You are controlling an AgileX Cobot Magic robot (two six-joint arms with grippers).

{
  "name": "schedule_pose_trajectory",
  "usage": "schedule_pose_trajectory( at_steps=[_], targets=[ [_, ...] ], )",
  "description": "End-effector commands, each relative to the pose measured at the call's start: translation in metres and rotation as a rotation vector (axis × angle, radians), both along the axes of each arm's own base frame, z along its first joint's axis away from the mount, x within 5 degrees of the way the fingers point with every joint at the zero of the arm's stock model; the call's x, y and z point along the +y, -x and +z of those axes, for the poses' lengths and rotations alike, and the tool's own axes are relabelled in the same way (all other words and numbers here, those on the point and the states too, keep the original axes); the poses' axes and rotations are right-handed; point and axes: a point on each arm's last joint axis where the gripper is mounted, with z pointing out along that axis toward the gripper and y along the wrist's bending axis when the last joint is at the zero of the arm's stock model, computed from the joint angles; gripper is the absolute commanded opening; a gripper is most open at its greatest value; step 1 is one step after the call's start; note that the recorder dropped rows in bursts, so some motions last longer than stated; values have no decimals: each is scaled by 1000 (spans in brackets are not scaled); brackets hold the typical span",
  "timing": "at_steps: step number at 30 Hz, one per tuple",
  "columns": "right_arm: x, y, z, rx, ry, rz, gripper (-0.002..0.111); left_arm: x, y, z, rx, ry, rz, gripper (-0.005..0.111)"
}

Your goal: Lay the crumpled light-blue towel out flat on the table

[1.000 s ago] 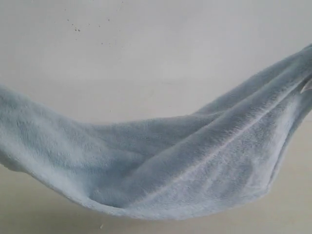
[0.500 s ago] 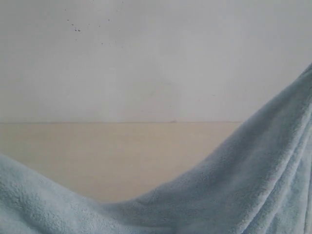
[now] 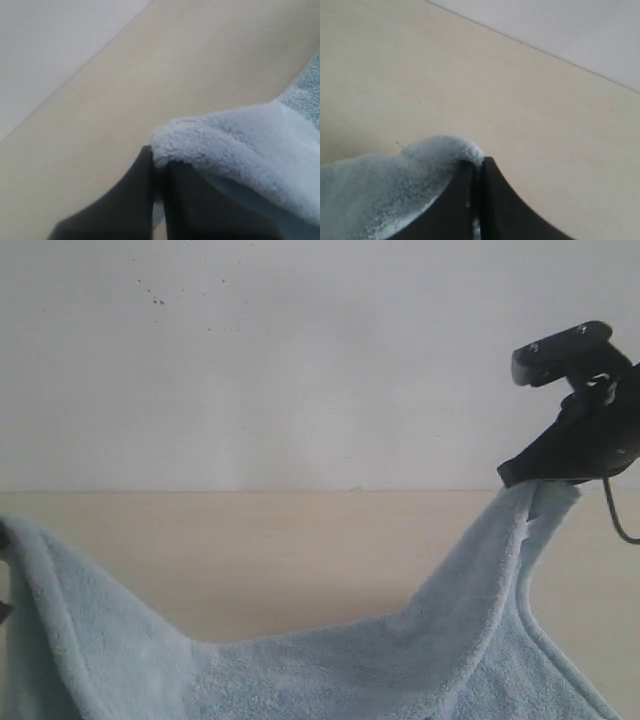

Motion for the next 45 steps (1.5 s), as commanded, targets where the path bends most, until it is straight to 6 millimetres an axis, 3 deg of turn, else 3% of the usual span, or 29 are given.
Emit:
schedule_pose_trajectory(
  at_steps=[1,5,7,9,12,18,23,27,31,32,35,40,45],
  targets=[
    [6,-18,-26,-22,12,34,1,-11,-34,-41,80,22,0,4],
    [7,-24,-44,24,30,44,18,-12,-53,-73,189,66,69,4],
    [7,-25,-50,37,33,46,36,-13,-58,-84,223,67,78,4],
    [7,-26,-51,35,33,46,50,-15,-62,-86,229,72,83,4],
    [6,-22,-44,41,17,24,60,-15,-66,-81,234,100,121,4],
    [-7,7,-11,123,127,10,59,-15,-68,-77,255,144,181,4],
    [-28,33,-12,371,268,-92,59,-16,-67,-78,271,186,209,4],
    [-23,53,-26,623,206,-76,59,-17,-67,-78,279,212,226,4],
    [-13,77,-59,778,139,117,41,-17,-66,-79,294,238,249,4],
    [-14,85,-75,782,155,154,37,-17,-66,-79,294,238,249,4],
    [-14,86,-96,666,155,180,36,-17,-67,-78,286,242,245,4],
    [-14,84,-108,554,141,167,37,-18,-67,-78,278,246,242,4],
    [-20,76,-130,607,41,-69,37,-17,-66,-79,291,219,230,4]
  ],
)
